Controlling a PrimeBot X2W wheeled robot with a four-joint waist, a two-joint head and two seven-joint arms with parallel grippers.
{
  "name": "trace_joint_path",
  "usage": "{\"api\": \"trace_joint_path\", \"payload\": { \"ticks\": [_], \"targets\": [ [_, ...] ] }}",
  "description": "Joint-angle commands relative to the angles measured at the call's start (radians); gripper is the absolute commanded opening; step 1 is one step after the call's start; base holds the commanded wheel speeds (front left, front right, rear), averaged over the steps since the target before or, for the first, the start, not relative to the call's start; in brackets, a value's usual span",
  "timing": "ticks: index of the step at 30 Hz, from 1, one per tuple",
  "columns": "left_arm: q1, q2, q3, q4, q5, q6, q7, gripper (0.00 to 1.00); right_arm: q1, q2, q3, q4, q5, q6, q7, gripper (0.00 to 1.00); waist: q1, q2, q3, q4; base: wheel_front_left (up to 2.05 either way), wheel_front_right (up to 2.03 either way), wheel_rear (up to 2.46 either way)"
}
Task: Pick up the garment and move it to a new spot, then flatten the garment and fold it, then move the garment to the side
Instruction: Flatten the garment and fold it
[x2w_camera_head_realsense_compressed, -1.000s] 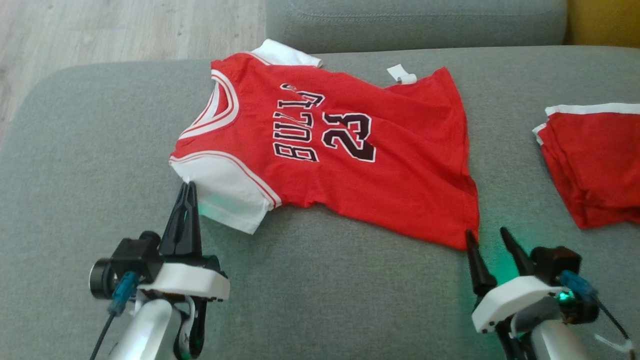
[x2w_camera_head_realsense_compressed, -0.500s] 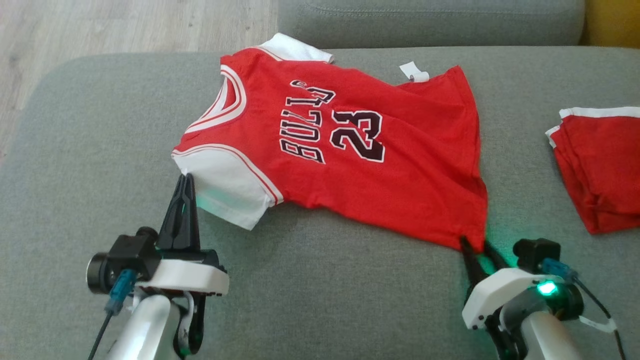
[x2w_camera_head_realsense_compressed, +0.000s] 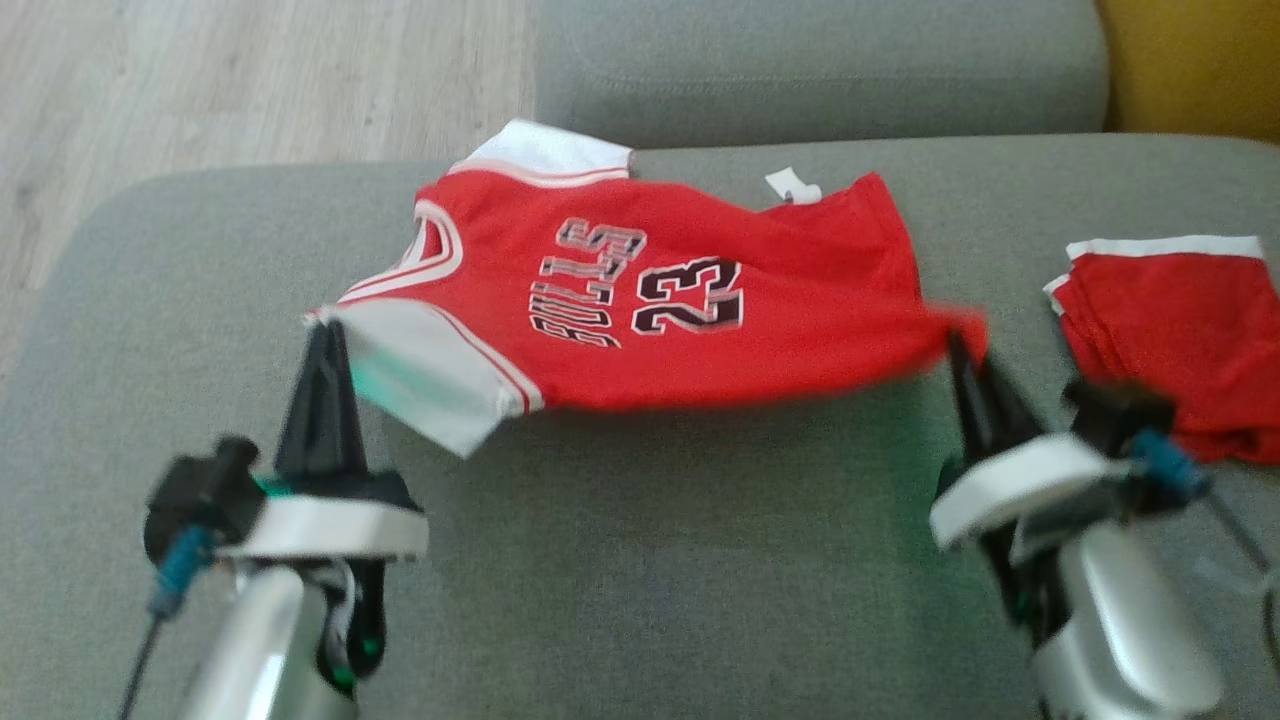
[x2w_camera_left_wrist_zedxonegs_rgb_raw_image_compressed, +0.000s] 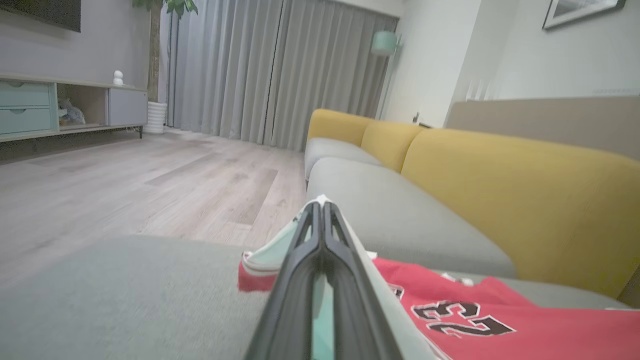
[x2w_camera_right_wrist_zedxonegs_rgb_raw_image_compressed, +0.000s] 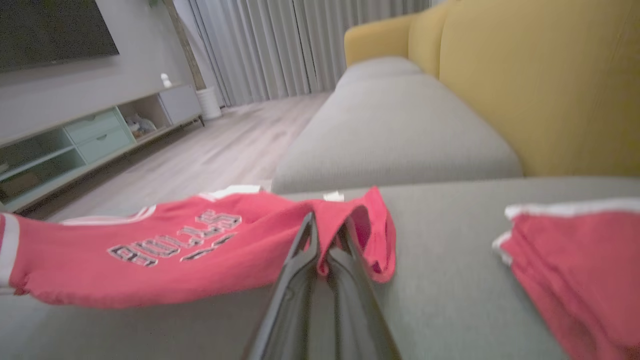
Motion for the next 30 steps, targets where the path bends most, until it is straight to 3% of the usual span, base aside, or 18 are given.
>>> {"api": "trace_joint_path", "payload": {
  "ticks": [1,6,13,22,27,30],
  "targets": [
    [-0.080,0.011,0.052,-0.055,-0.012,-0.007,-0.012,0.00,-0.074,-0.003,0.010,-0.065,-0.017,-0.001,-0.007,0.00,0.0000,-0.0001,-0.015,-0.004,0.00,0.00,0.00],
    [-0.146,0.017,0.071,-0.138,-0.037,-0.022,-0.008,0.00,-0.143,-0.021,-0.015,-0.168,-0.070,-0.001,0.010,0.00,0.0000,-0.0001,-0.054,-0.009,0.00,0.00,0.00],
    [-0.121,0.020,0.126,-0.384,-0.074,0.020,0.013,0.00,-0.158,-0.096,-0.018,-0.343,-0.046,-0.001,0.074,0.00,0.0000,-0.0001,-0.087,-0.019,0.00,0.00,0.00],
    [-0.090,0.065,0.155,-0.762,-0.112,0.092,0.205,0.00,-0.084,-0.114,-0.107,-0.687,-0.048,-0.001,0.225,0.00,0.0000,-0.0001,-0.090,-0.021,0.00,0.00,0.00],
    [-0.187,0.125,0.170,-0.693,-0.144,0.082,0.323,0.00,-0.122,-0.122,-0.099,-0.734,-0.064,-0.001,0.324,0.00,0.0000,-0.0001,-0.040,-0.024,0.00,0.00,0.00],
    [-0.369,0.196,0.181,-0.510,-0.153,0.033,0.380,0.00,-0.282,-0.134,-0.076,-0.616,-0.026,-0.001,0.363,0.00,0.0000,-0.0001,0.065,-0.035,0.00,0.00,0.00]
  ]
}}
